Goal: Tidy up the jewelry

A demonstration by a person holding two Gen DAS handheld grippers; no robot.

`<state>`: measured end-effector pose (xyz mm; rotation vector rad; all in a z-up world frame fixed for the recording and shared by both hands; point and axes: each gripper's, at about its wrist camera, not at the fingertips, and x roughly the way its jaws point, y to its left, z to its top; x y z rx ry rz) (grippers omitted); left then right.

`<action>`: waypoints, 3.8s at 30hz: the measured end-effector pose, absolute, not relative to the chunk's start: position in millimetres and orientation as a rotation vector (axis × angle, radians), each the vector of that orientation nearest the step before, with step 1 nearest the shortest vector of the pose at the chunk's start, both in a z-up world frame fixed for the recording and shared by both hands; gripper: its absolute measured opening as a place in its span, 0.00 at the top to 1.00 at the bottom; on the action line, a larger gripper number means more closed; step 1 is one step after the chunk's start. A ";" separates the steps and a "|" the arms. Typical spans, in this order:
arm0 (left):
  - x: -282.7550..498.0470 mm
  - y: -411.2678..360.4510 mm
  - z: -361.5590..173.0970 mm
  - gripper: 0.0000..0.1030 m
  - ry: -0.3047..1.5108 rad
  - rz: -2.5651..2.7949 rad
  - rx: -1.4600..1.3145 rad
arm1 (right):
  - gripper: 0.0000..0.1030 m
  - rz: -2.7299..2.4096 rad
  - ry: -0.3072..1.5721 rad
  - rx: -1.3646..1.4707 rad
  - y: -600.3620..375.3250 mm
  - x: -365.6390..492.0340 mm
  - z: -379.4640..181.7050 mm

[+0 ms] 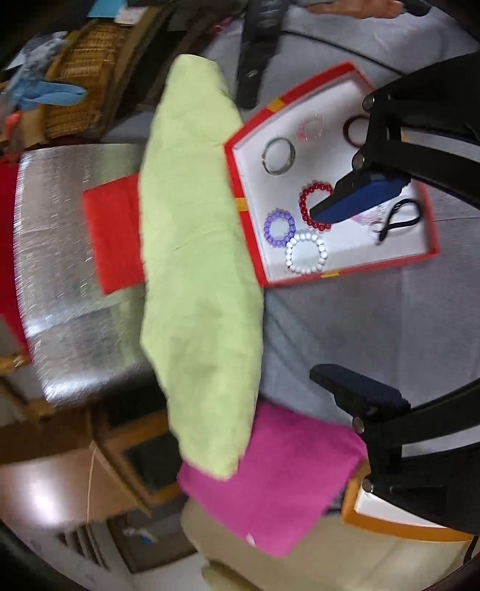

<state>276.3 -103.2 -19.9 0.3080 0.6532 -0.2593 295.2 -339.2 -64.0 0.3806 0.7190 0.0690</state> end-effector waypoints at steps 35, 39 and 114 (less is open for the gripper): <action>18.9 -27.2 105.1 0.06 0.398 -0.082 0.187 | 0.29 -0.179 0.611 0.146 -263.9 -18.6 57.3; 10.0 -21.2 109.9 0.06 0.377 -0.072 0.178 | 0.28 -0.187 0.607 0.133 -259.9 -29.9 61.0; -19.1 12.2 116.9 0.04 0.355 -0.079 0.145 | 0.22 -0.237 0.467 -0.016 -213.2 -60.8 94.8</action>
